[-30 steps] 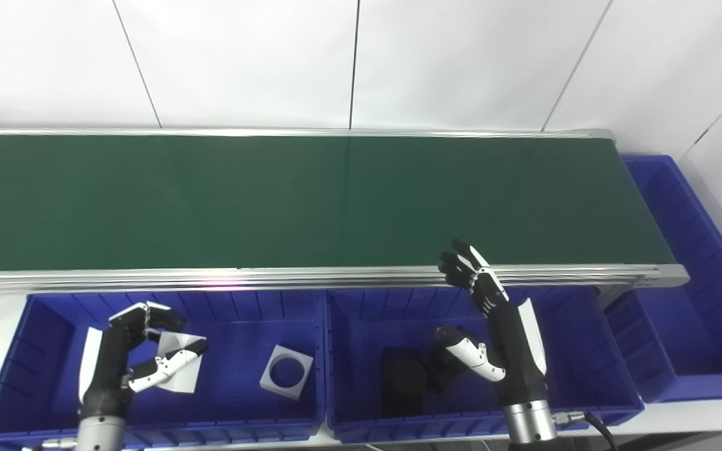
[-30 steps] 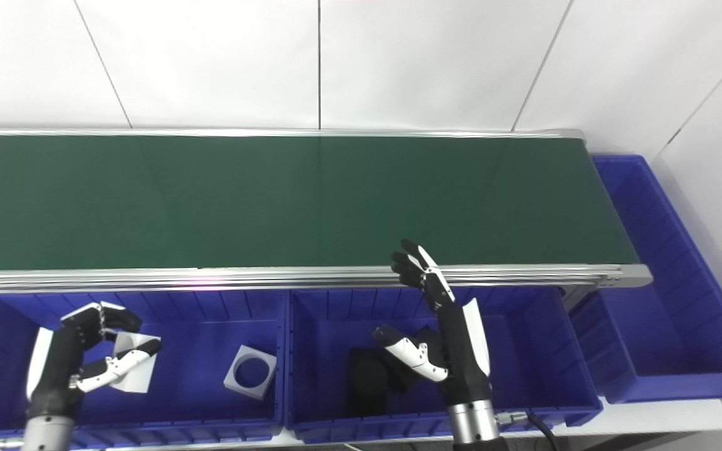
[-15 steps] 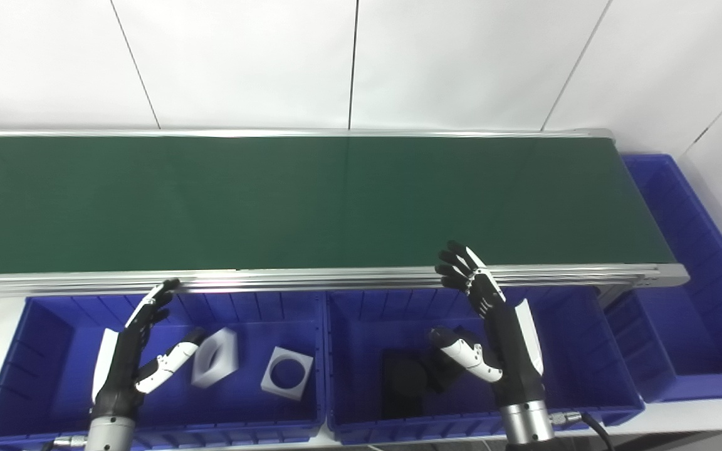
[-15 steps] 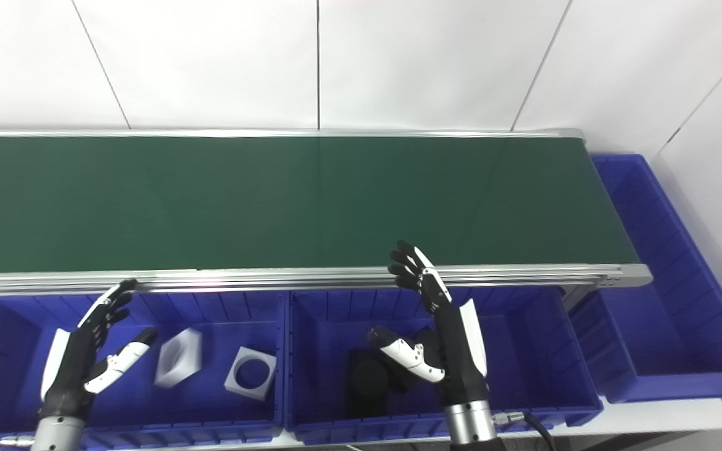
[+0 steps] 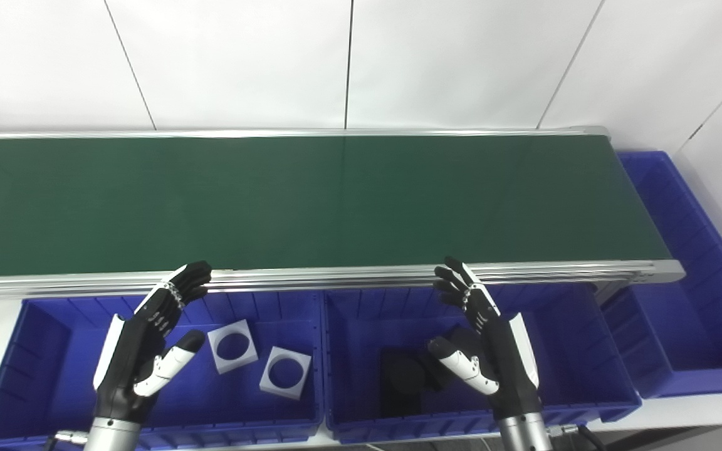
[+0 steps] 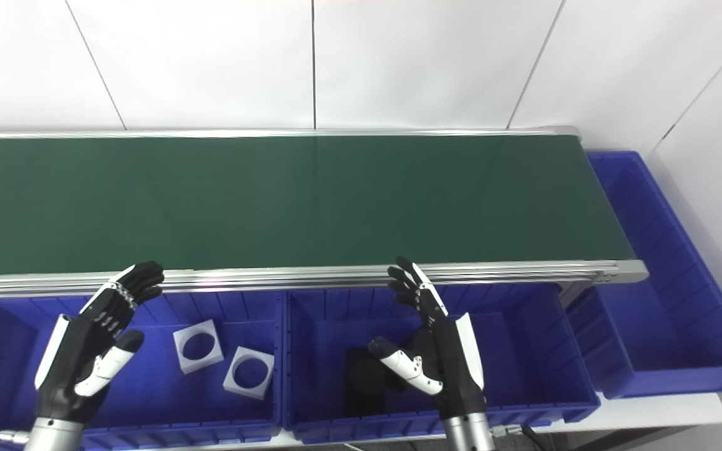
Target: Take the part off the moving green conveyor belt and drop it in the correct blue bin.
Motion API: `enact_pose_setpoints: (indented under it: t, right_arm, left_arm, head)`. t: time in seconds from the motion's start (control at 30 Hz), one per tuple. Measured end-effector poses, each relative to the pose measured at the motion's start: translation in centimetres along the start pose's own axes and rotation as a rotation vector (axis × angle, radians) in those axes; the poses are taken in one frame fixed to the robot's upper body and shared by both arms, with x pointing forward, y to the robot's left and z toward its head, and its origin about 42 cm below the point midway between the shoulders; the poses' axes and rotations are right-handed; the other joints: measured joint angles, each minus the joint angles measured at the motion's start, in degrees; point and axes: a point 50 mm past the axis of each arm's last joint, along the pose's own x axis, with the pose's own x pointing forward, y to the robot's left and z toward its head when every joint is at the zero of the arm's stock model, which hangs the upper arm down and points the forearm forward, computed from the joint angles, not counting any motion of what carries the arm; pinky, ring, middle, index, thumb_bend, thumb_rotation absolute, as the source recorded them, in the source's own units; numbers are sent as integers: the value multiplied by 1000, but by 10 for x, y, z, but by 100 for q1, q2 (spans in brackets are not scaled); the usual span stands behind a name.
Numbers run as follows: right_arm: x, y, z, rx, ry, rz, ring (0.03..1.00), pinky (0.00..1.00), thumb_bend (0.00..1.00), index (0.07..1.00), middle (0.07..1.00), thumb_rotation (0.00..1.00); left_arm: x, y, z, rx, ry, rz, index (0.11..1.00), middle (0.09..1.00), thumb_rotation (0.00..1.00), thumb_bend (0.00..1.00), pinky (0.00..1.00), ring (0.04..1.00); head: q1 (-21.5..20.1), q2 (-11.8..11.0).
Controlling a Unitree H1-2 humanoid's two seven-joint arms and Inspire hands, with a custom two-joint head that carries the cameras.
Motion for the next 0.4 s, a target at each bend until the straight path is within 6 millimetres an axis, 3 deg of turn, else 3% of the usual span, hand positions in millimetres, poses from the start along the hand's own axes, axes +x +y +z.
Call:
enact_pose_setpoints:
  t: [0.13,0.27,0.4]
  right_arm:
    - [-3,-2,-2,-1,8,3,808,781,709,912,841,678]
    - [-6,-4,-6,11,19,2,807,783,708,910,841,669]
    - [-9,-3,-8,13,28,2,808,783,698,908,834,670]
  left_arm:
    - [0,-12,7,-35,-33,-10,810,835,555,774,828,841]
    - [1,-21,7,-51,-39,-13,821,845,569,774,854,864]
    - [-2,-17,7,-40,-36,-17,826,852,548,741,880,873]
  head:
    - [281,-96]
    - [237,-185]
    - [185,-237]
